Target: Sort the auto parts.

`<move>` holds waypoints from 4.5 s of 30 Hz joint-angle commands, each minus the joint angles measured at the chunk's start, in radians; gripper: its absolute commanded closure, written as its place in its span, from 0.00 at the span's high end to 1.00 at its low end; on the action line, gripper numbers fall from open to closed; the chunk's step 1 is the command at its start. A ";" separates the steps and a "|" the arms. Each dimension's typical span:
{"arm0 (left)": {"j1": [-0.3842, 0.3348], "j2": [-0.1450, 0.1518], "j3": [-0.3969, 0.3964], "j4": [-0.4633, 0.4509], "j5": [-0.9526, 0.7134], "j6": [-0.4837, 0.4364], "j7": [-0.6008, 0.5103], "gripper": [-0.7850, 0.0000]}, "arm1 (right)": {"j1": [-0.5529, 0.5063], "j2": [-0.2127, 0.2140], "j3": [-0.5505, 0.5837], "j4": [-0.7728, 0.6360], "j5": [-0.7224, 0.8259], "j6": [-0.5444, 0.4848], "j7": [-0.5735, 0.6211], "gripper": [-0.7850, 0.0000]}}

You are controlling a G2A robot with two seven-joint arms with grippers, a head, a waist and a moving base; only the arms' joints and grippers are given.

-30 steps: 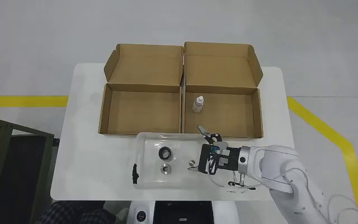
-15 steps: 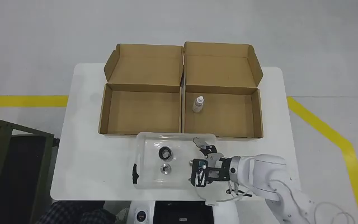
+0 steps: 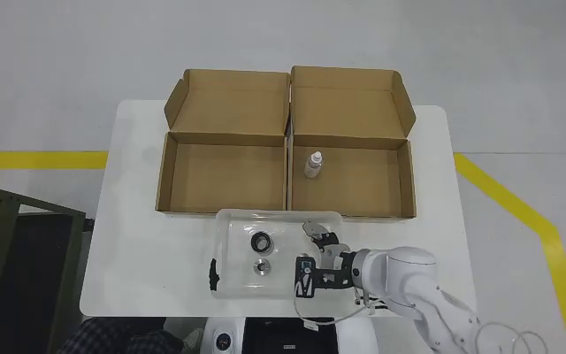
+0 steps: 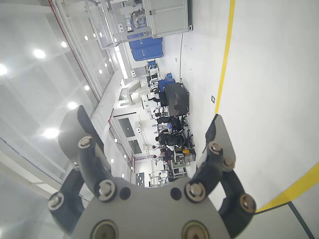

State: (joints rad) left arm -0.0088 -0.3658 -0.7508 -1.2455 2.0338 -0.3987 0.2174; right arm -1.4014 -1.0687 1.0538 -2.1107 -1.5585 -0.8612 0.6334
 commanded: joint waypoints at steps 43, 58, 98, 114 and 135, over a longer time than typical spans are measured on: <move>0.000 0.000 0.000 0.000 0.000 0.000 0.000 1.00 | 0.145 -0.025 -0.156 0.095 0.078 -0.006 0.178 0.00; 0.000 0.000 0.000 0.000 0.000 0.000 0.000 1.00 | 0.063 0.000 0.007 0.053 0.235 0.070 -0.030 0.00; 0.000 0.000 0.000 0.000 0.000 0.000 0.000 1.00 | 0.099 0.014 0.230 -0.079 0.424 0.160 -0.439 0.00; 0.000 0.000 0.000 0.000 0.000 0.000 0.000 1.00 | 0.113 0.017 0.216 -0.016 0.406 0.109 -0.440 0.00; 0.000 0.000 0.000 0.000 0.000 0.000 0.000 1.00 | 0.190 0.030 0.208 0.218 0.320 0.050 -0.255 0.00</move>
State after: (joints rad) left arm -0.0088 -0.3658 -0.7508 -1.2455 2.0338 -0.3987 0.2174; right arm -1.2213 -1.0390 1.2639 -1.9045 -1.2378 -0.8092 0.3655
